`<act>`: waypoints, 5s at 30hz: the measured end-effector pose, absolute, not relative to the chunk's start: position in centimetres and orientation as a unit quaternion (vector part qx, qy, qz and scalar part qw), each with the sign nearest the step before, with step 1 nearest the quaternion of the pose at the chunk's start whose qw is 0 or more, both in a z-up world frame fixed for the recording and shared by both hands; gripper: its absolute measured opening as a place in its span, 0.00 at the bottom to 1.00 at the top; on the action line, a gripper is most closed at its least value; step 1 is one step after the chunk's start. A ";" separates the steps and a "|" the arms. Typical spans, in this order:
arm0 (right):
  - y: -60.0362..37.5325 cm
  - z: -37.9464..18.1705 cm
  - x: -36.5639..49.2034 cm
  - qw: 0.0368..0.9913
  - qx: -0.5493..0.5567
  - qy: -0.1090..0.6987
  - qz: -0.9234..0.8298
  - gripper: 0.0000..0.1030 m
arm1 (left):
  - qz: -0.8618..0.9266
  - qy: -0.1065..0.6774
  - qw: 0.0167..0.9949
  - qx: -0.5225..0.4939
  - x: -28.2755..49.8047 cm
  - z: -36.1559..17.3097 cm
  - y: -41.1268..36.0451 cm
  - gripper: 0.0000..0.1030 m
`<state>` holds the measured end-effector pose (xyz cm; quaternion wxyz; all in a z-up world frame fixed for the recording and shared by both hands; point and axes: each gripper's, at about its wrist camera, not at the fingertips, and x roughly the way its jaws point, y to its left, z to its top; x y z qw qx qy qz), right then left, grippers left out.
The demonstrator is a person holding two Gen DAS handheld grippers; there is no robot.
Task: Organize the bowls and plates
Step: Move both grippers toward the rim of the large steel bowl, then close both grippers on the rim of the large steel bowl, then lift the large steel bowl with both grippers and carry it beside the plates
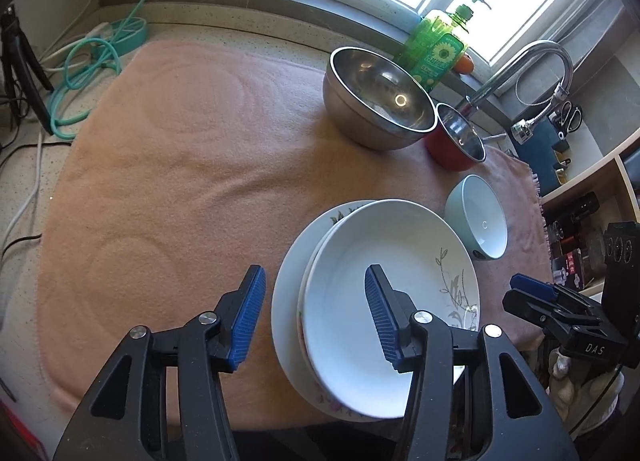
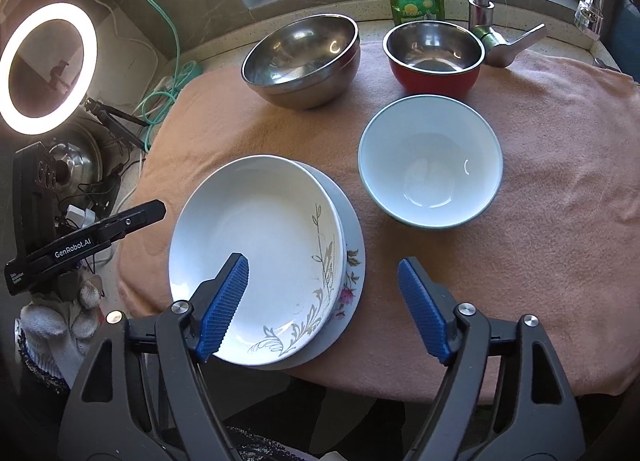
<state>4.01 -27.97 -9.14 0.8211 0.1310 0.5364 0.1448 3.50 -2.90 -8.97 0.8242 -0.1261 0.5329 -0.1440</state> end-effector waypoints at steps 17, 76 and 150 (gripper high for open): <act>-30.7 -5.6 6.9 0.845 0.191 0.487 0.116 0.78 | -0.149 0.514 0.834 -0.134 6.4 -7.0 -1.8 0.51; -27.9 -12.1 23.1 0.782 0.274 0.556 0.067 0.24 | -0.219 0.560 0.789 -0.128 25.8 -10.5 -5.7 0.21; -9.2 -11.8 12.7 0.743 0.090 0.600 0.283 0.14 | -0.030 0.491 0.829 -0.268 4.5 -9.8 11.0 0.08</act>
